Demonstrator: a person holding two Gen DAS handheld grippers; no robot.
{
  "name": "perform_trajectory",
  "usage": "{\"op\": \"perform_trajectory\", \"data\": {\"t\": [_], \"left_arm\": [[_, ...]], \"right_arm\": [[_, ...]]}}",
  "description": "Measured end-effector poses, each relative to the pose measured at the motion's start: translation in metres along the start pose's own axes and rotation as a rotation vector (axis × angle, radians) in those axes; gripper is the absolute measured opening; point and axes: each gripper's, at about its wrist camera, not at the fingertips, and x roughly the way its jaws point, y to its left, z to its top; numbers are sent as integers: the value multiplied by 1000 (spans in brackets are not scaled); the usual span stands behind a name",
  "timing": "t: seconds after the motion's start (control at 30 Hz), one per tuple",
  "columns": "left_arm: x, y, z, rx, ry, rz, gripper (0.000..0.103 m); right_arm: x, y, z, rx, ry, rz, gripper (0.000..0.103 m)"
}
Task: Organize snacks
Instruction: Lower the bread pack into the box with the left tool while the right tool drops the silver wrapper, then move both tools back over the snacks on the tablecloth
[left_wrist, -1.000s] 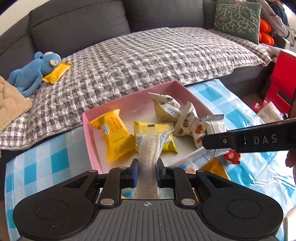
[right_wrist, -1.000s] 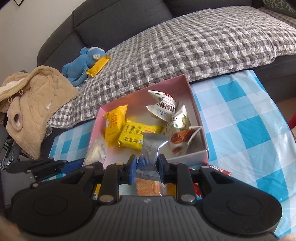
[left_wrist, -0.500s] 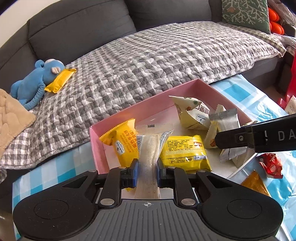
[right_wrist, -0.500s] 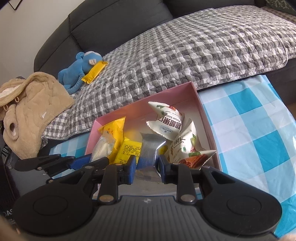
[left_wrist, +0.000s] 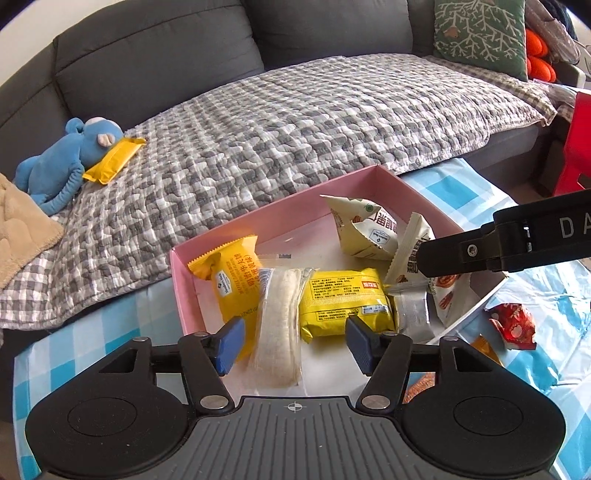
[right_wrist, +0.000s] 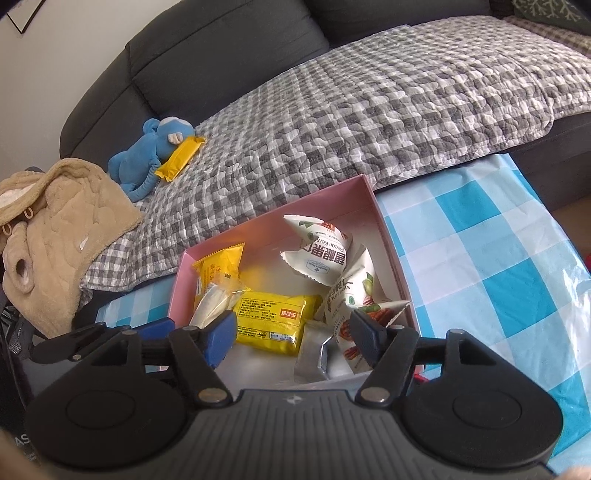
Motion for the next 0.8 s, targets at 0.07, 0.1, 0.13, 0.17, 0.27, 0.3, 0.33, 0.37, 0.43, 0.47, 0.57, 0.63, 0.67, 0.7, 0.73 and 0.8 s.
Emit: {"op": "perform_trajectory", "data": {"t": [0.07,0.1,0.13,0.17,0.27,0.3,0.33,0.37,0.43,0.47,0.57,0.63,0.67,0.7,0.73,0.8], "left_arm": [[-5,0,-3,-12,3,-5,69],[-8,0,-5,-17,4,-9,70],[-11,0,-7,-23,5,-12,71],[-14,0,-9,-32,7,-14,73],[-25,0,-16,-49,7,-22,78],[-29,-1,-18,-51,7,-24,79],[-32,-1,-21,-54,8,-27,81],[-36,-1,-23,-58,12,-32,82],[-42,0,-29,-70,22,-42,83],[-46,1,-32,-77,26,-44,84],[-55,2,-42,-96,32,-41,88],[-62,3,-49,-109,38,-39,89],[-64,4,-52,-116,41,-39,90],[-67,4,-55,-122,43,-40,91],[-70,4,-59,-128,46,-38,91],[-73,5,-66,-139,54,-32,92]], "right_arm": [[-5,-1,-2,1,-2,-5,70],[-8,-1,-3,0,-1,-8,70],[-11,-1,-4,-1,0,-11,73],[-13,-1,-5,-1,0,-14,75],[-19,0,-10,-4,7,-25,78],[-22,1,-11,-6,13,-30,78],[-24,1,-13,-8,18,-35,79],[-26,2,-15,-11,22,-41,81],[-30,4,-18,-19,29,-50,84],[-32,5,-20,-24,33,-53,85],[-38,8,-27,-40,42,-61,88],[-42,9,-32,-49,48,-67,90],[-43,10,-34,-53,50,-68,91],[-44,11,-37,-58,54,-68,91],[-45,12,-40,-63,57,-68,92],[-47,13,-44,-72,64,-69,93]]}}
